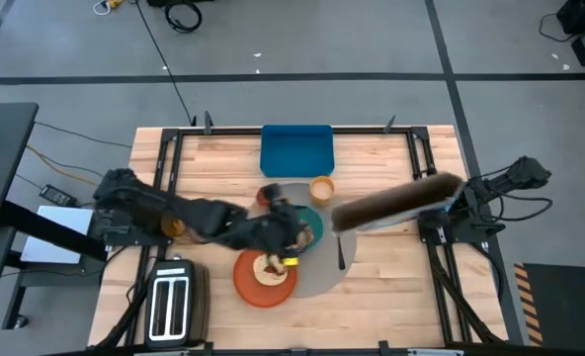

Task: Arrange a breakfast setting
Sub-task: Pour the cereal into the green bowl

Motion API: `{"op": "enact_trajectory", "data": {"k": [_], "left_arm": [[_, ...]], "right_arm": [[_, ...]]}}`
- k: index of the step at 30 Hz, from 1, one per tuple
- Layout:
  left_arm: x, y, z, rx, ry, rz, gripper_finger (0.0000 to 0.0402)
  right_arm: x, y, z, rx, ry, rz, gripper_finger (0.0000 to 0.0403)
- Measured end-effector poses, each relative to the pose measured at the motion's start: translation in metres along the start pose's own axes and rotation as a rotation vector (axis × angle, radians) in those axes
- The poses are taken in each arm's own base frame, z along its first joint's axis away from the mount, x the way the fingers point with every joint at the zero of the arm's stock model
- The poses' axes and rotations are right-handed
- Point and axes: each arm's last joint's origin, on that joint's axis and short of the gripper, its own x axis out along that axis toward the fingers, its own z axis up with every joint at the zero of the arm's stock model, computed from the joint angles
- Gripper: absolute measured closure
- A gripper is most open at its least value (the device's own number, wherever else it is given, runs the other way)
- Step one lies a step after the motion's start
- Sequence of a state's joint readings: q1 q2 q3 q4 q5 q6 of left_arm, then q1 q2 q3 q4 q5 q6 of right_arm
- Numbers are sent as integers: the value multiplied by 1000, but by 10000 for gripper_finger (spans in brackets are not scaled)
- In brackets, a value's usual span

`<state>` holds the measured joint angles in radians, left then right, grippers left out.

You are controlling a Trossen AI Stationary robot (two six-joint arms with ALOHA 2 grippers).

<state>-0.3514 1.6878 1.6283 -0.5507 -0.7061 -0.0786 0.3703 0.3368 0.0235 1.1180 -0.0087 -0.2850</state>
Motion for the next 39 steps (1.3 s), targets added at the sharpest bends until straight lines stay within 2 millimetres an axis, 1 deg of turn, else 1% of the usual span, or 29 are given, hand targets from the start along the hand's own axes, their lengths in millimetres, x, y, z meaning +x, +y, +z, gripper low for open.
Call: {"op": "enact_trajectory", "data": {"k": [2,5,8,10,13,17,20,22,26,29,30,32,34,37,39], "left_arm": [[21,0,6,18,-60,-72,214],[49,1,14,39,-177,-177,214],[76,3,16,33,-277,-241,214],[90,7,15,32,-301,-268,214],[102,11,10,33,-289,-318,214],[109,11,7,16,-280,-352,215],[107,3,8,11,-299,-365,234],[103,-7,9,37,-321,-379,261],[95,-26,6,104,-330,-418,334],[92,-30,7,103,-350,-426,384],[92,-31,5,94,-373,-423,391],[96,-34,-9,74,-420,-417,392],[101,-37,-33,43,-465,-413,384],[105,-32,-70,-65,-602,-396,377],[103,-25,-87,-132,-687,-379,375]], "right_arm": [[3,0,1,-5,-38,9,271],[5,1,-2,-7,-40,19,271],[7,3,-4,-8,-51,46,271],[7,3,-4,-8,-67,57,271],[7,3,0,-12,-114,72,271],[6,3,5,-17,-169,98,271],[6,3,5,-14,-170,107,271],[7,3,4,-7,-163,110,271],[7,4,4,10,-161,132,271],[7,4,4,9,-160,133,271],[7,4,3,5,-159,132,271],[7,4,3,-4,-155,131,271],[7,4,3,-10,-152,129,271],[7,4,2,-13,-140,105,271],[7,3,1,-13,-126,84,271]]}}
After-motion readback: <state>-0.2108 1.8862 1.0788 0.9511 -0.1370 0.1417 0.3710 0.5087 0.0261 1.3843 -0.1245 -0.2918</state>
